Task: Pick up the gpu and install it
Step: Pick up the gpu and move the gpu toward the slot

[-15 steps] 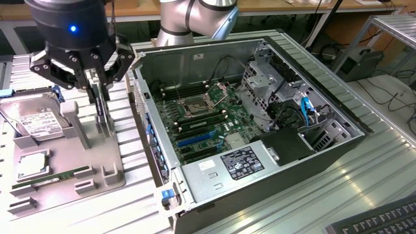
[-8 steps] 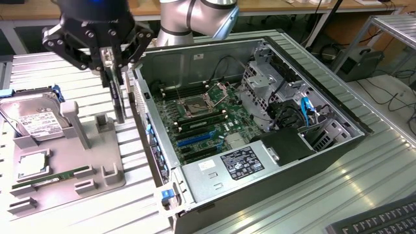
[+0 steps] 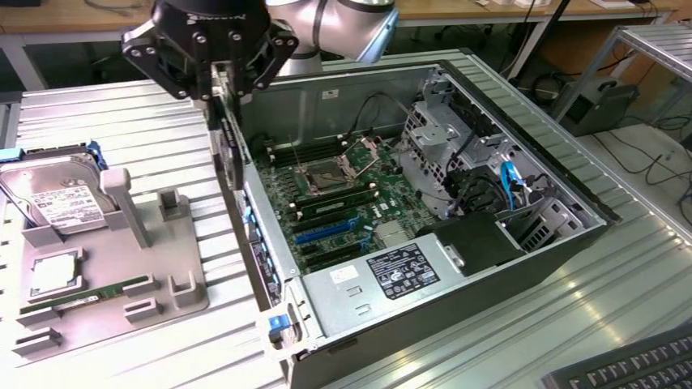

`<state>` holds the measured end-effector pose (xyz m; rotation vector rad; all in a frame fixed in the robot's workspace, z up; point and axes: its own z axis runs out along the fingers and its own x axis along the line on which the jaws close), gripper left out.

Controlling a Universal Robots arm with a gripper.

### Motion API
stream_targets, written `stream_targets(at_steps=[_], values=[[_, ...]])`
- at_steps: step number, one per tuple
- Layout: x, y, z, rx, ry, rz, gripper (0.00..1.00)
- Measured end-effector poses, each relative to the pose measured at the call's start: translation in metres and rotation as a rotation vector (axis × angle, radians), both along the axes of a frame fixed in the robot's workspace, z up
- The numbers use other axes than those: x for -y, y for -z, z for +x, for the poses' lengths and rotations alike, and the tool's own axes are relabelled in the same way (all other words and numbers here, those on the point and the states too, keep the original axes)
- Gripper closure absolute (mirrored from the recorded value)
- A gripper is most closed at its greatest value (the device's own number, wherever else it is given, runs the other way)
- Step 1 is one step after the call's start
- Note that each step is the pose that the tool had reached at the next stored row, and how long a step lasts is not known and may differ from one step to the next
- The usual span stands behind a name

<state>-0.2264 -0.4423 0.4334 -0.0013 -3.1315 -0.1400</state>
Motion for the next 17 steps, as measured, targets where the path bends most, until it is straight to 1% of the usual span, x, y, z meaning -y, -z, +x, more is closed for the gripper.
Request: stream_targets(at_steps=[4,5,7,8,9,11,17], values=[[0.0006,0.0,0.02,-0.0018,0.0,0.0028,0.74],[0.0008,0.0001,0.027,-0.0031,0.0,0.0032,0.74],[0.0009,0.0009,0.037,-0.0056,0.0,0.0034,0.74],[0.001,0.0018,0.043,-0.0076,0.0,0.0034,0.74],[0.0011,0.0038,0.053,-0.0107,0.0,0.0034,0.74],[0.0012,0.0063,0.063,-0.0137,0.0,0.0034,0.74],[0.0021,0.015,0.09,-0.0178,0.0,0.0033,0.74]])
